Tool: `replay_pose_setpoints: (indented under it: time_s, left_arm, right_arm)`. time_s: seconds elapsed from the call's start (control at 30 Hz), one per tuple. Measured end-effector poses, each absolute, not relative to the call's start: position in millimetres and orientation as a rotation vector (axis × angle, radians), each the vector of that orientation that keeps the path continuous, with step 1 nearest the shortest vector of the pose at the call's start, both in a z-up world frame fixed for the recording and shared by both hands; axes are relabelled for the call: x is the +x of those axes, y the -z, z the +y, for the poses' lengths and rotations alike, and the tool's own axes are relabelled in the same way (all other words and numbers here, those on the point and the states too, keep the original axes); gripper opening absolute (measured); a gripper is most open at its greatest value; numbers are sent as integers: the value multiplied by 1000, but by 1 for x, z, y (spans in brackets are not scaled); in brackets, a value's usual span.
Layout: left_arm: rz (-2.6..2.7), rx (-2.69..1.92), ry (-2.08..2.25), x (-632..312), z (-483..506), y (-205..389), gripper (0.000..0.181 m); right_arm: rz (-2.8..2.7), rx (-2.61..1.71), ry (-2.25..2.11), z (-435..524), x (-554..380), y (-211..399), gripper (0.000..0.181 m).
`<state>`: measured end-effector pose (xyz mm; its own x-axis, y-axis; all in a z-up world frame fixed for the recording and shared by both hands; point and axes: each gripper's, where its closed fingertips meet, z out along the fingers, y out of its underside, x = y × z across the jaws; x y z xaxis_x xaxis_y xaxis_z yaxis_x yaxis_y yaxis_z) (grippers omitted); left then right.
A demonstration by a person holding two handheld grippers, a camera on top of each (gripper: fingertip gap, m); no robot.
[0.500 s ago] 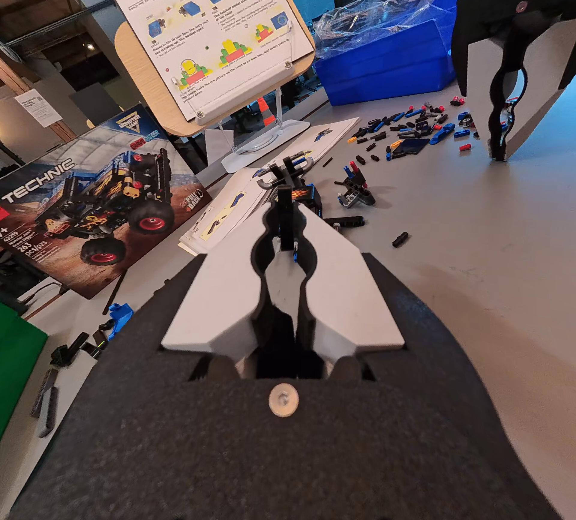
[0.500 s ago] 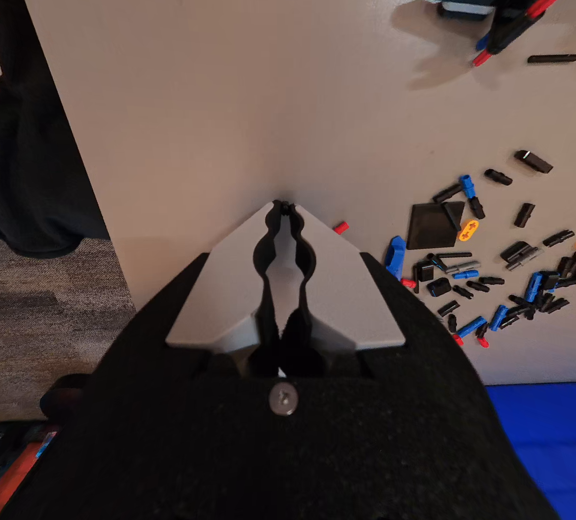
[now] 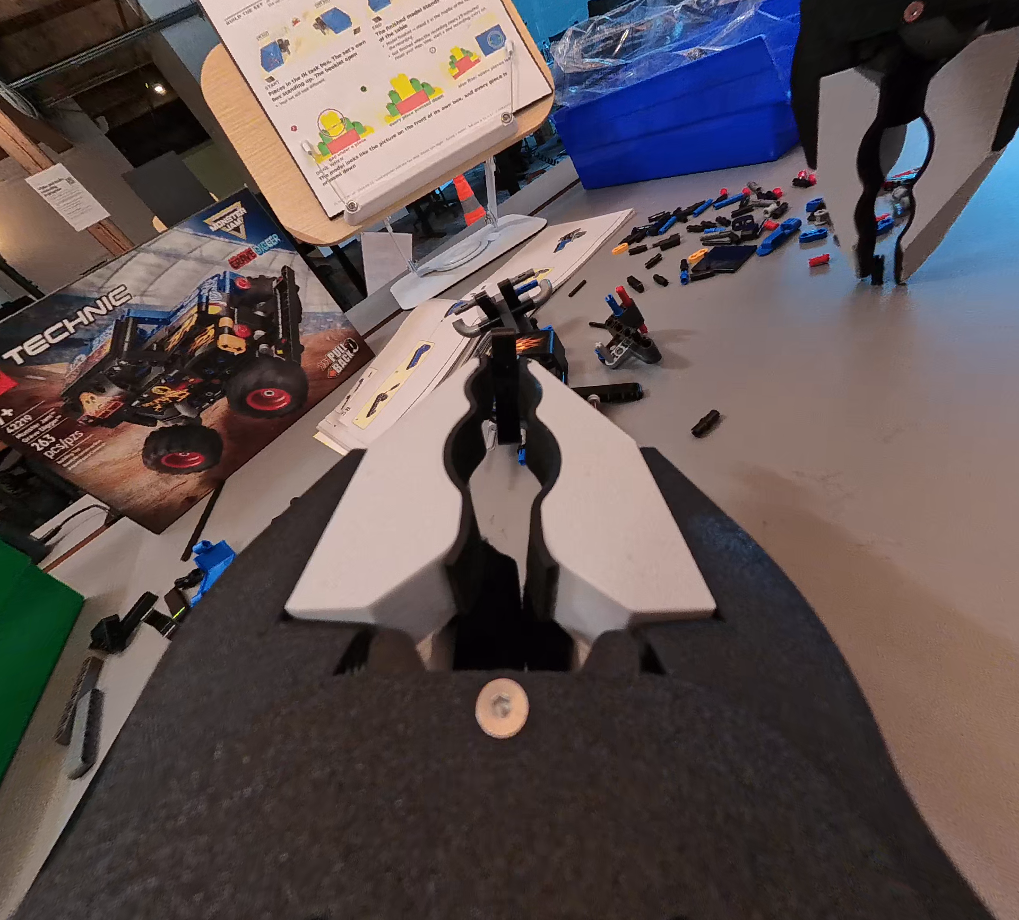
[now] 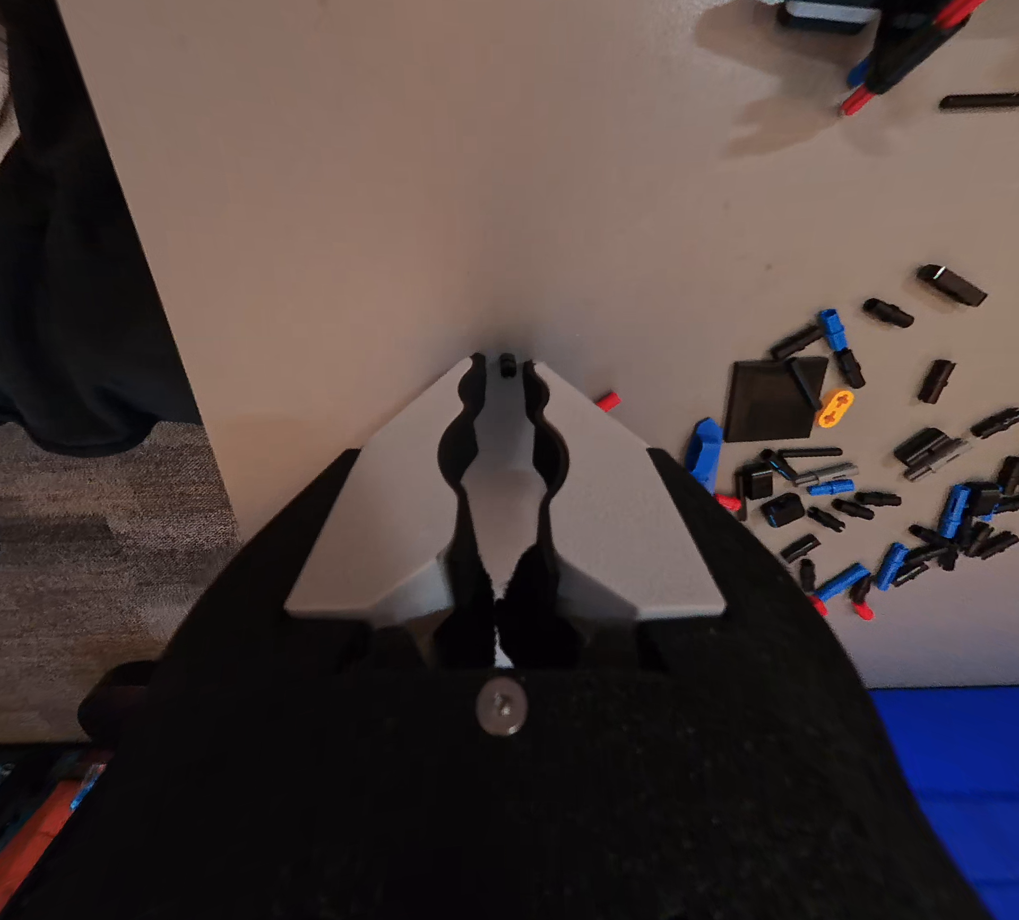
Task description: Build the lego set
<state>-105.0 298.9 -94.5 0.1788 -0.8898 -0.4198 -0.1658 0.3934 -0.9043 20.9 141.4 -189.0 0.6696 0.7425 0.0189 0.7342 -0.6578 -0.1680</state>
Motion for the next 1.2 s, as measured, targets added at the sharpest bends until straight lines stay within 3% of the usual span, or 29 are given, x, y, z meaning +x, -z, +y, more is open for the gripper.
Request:
replay_pose_setpoints:
  time_s: [0.03, 0.77, 1.07, 1.2]
  left_arm:
    - [1311, -1071, 684, -105, 299, 94, 6]
    - [1318, -1070, 678, -104, 299, 95, 6]
    - [1213, -1139, 988, -112, 297, 77, 6]
    - [1150, -1198, 1213, -118, 299, 68, 6]
  right_arm:
    - [-1204, -2710, -85, 141, 21, 189, 13]
    - [-1140, -2565, -110, 151, 16, 180, 4]
    - [-684, -1872, -61, 257, -96, 71, 4]
    - [-448, -1721, 56, 291, -121, 61, 4]
